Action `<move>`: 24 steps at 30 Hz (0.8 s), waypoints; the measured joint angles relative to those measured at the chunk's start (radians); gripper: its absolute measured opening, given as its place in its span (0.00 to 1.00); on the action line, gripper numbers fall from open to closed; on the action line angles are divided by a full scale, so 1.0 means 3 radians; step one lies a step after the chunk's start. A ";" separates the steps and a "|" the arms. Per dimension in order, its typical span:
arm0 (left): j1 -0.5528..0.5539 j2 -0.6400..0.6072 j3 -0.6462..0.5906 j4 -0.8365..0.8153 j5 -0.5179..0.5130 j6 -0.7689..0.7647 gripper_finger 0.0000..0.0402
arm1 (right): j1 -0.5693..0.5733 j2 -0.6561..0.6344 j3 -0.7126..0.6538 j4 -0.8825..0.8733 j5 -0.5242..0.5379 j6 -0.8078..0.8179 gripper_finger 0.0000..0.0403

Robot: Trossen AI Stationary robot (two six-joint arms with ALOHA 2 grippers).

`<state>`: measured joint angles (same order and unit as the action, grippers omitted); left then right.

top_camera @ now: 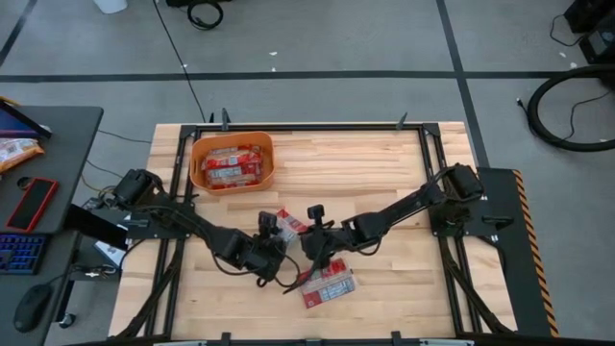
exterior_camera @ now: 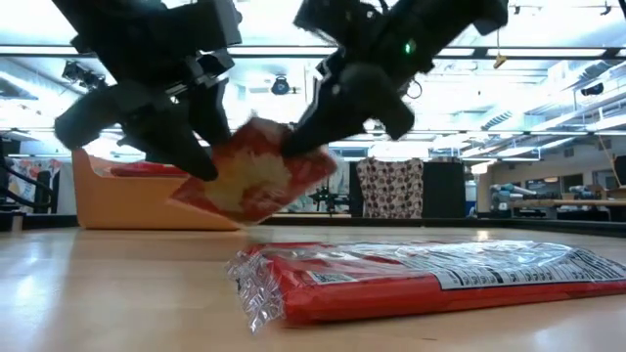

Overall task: Sort popcorn bags into baskets
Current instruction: Put the red popcorn bag into the orange bin

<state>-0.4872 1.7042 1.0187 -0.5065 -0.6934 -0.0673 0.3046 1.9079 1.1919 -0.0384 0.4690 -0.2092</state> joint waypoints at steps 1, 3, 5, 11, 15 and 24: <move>0.0009 0.0000 0.0001 -0.0004 -0.0034 0.0000 0.55 | 0.0000 -0.0019 0.0010 0.0015 -0.0060 0.0072 0.02; 0.0026 0.0000 0.0001 -0.0007 -0.0081 -0.0001 0.56 | 0.0000 -0.0062 0.0011 -0.0003 -0.0172 0.0210 0.02; 0.0033 0.0000 0.0001 -0.0008 -0.0105 0.0000 0.56 | 0.0001 -0.0109 0.0010 -0.0004 -0.0270 0.0322 0.02; 0.0045 0.0000 0.0001 -0.0028 -0.0102 0.0003 0.40 | 0.0003 -0.0173 0.0010 -0.0015 -0.0324 0.0436 0.06; 0.0046 -0.0001 0.0001 -0.0033 -0.0056 0.0004 0.25 | 0.0006 -0.0185 0.0010 0.0035 -0.0324 0.0476 0.11; 0.0046 -0.0010 0.0001 -0.0199 -0.0057 -0.0014 0.05 | 0.0047 -0.0306 0.0010 -0.0042 -0.0153 0.0555 0.23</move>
<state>-0.4732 1.7012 1.0191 -0.5661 -0.7105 -0.0714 0.3186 1.8159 1.1950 -0.0510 0.4231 -0.0427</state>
